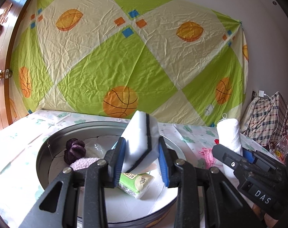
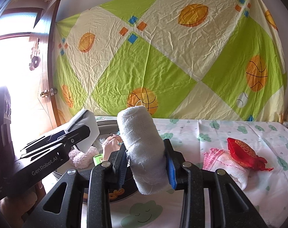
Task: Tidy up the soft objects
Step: 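Move the sponge in the left gripper over the tin while the right carries the gauze roll, then lower the sponge into the tin with the left gripper while the right lowers the gauze roll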
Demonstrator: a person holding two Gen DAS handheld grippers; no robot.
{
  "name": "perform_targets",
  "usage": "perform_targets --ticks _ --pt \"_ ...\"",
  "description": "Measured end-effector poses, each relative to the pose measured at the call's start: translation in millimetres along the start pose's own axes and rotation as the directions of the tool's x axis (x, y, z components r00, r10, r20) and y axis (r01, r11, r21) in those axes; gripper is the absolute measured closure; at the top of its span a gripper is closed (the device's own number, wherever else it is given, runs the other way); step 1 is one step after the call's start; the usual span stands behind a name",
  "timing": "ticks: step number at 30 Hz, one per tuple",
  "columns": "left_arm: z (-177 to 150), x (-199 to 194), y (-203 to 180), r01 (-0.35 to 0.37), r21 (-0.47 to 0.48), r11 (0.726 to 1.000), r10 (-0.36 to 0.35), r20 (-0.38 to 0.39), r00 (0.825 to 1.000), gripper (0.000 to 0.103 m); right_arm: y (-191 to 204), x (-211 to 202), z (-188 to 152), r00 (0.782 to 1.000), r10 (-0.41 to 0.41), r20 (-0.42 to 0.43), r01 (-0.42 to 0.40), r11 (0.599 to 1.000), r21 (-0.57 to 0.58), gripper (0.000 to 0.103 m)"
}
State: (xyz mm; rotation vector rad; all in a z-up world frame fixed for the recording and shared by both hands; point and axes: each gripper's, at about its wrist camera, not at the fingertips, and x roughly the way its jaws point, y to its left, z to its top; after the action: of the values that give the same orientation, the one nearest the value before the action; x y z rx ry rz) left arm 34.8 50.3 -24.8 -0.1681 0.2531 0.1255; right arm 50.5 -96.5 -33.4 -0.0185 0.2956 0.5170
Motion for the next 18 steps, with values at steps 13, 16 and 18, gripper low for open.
perform_targets --ticks 13,16,18 --pt "1 -2 16 -0.023 -0.021 1.000 0.023 0.003 1.000 0.071 19 8 0 0.999 0.031 -0.009 -0.031 0.999 -0.034 0.065" --pt "1 -3 19 -0.028 -0.023 0.999 0.028 0.004 1.000 0.071 23 10 0 0.999 0.037 -0.013 -0.038 0.998 -0.043 0.065" --pt "2 -4 21 -0.032 -0.024 0.999 0.032 0.006 0.999 0.071 26 11 0 0.999 0.042 -0.015 -0.042 0.998 -0.048 0.065"
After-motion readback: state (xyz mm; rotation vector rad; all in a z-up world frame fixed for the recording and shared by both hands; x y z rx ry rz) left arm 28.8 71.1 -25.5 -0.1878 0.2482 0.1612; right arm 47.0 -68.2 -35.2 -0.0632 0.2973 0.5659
